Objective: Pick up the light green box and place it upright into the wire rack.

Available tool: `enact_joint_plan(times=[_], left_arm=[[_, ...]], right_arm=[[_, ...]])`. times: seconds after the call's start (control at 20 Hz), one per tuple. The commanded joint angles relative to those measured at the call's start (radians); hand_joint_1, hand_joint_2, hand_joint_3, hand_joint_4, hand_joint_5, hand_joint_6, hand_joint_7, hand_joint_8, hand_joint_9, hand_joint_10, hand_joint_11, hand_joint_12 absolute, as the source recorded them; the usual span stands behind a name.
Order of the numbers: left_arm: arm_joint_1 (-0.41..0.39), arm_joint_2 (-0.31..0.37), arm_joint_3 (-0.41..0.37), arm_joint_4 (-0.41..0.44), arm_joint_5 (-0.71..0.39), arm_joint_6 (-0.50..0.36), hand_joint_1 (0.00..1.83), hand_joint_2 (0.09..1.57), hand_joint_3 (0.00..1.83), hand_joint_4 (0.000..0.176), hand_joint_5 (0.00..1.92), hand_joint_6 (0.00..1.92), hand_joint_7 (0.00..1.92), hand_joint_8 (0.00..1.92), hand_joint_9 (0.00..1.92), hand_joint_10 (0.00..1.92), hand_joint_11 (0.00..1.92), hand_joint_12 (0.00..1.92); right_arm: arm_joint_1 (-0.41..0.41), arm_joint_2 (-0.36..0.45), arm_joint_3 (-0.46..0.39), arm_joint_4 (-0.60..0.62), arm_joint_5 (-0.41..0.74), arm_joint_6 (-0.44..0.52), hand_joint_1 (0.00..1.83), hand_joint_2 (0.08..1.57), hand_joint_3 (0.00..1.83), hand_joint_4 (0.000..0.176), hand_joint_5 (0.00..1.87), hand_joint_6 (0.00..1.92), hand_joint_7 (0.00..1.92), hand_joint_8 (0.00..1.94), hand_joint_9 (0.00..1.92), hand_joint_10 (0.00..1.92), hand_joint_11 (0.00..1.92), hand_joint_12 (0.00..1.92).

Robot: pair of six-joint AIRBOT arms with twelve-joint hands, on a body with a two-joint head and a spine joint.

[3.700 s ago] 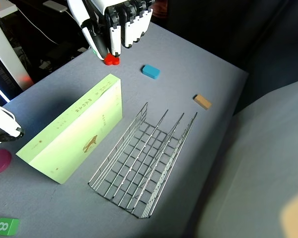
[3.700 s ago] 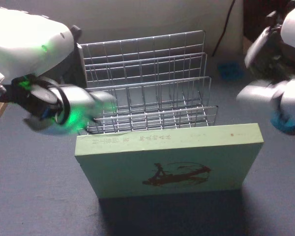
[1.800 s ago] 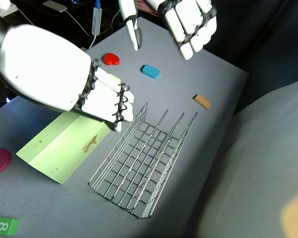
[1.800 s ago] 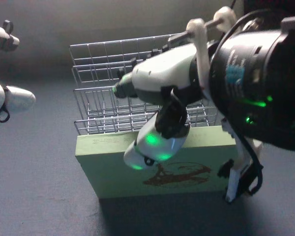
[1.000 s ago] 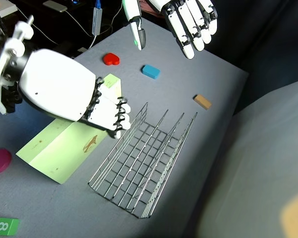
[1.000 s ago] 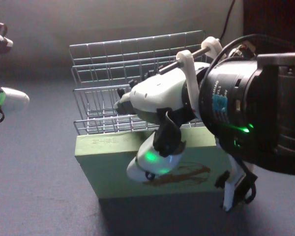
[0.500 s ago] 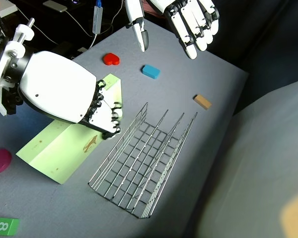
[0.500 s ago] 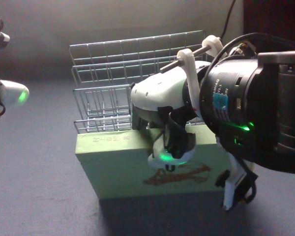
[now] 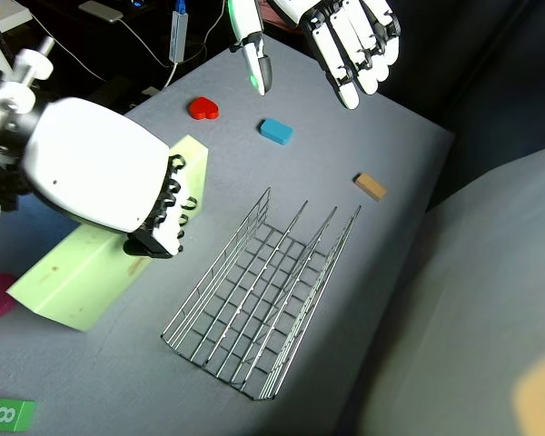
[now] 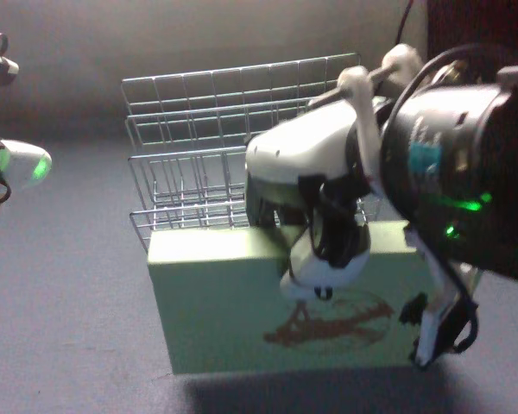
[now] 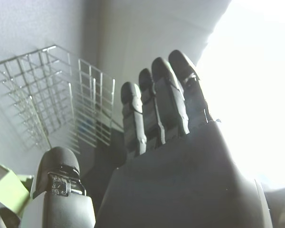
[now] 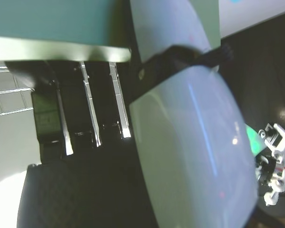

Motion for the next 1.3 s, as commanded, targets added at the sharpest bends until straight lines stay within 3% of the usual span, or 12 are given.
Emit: enact_joint_plan(times=[0.0, 0.3, 0.45, 0.75, 1.25], left_arm=[[-0.009, 0.001, 0.0, 0.068, -0.025, 0.002, 0.09, 1.17, 0.0, 0.015, 0.36, 0.0, 0.33, 0.0, 0.31, 0.0, 0.0, 0.75], [0.001, 0.002, 0.005, 0.068, -0.024, 0.003, 0.09, 1.17, 0.0, 0.012, 0.37, 0.01, 0.33, 0.0, 0.3, 0.0, 0.0, 0.74], [0.004, 0.003, 0.01, 0.068, -0.026, 0.003, 0.1, 1.18, 0.0, 0.009, 0.37, 0.0, 0.33, 0.0, 0.3, 0.0, 0.0, 0.74], [0.004, 0.003, 0.01, 0.068, -0.016, 0.003, 0.11, 1.19, 0.01, 0.006, 0.39, 0.01, 0.34, 0.0, 0.29, 0.0, 0.0, 0.74], [0.005, 0.003, 0.004, 0.06, -0.003, 0.003, 0.14, 1.18, 0.0, 0.006, 0.4, 0.0, 0.35, 0.0, 0.3, 0.0, 0.0, 0.78]], right_arm=[[0.024, 0.006, -0.006, -0.06, 0.066, -0.003, 1.25, 1.14, 0.0, 0.0, 0.91, 0.91, 0.99, 1.2, 0.76, 1.34, 0.65, 1.64], [0.163, 0.052, -0.029, -0.062, 0.083, -0.094, 1.24, 1.14, 0.0, 0.0, 0.91, 0.94, 0.97, 1.23, 0.76, 1.32, 0.66, 1.62], [0.21, 0.057, -0.028, -0.099, 0.088, -0.095, 1.24, 1.15, 0.0, 0.0, 0.88, 0.96, 0.95, 1.29, 0.75, 1.35, 0.67, 1.61], [0.287, 0.015, 0.032, -0.118, 0.102, -0.112, 1.22, 1.17, 0.0, 0.0, 0.83, 1.07, 0.93, 1.27, 0.74, 1.29, 0.66, 1.58], [0.216, -0.069, 0.142, -0.204, 0.173, -0.083, 1.22, 1.16, 0.0, 0.0, 0.87, 1.02, 0.95, 1.24, 0.75, 1.22, 0.66, 1.55]])
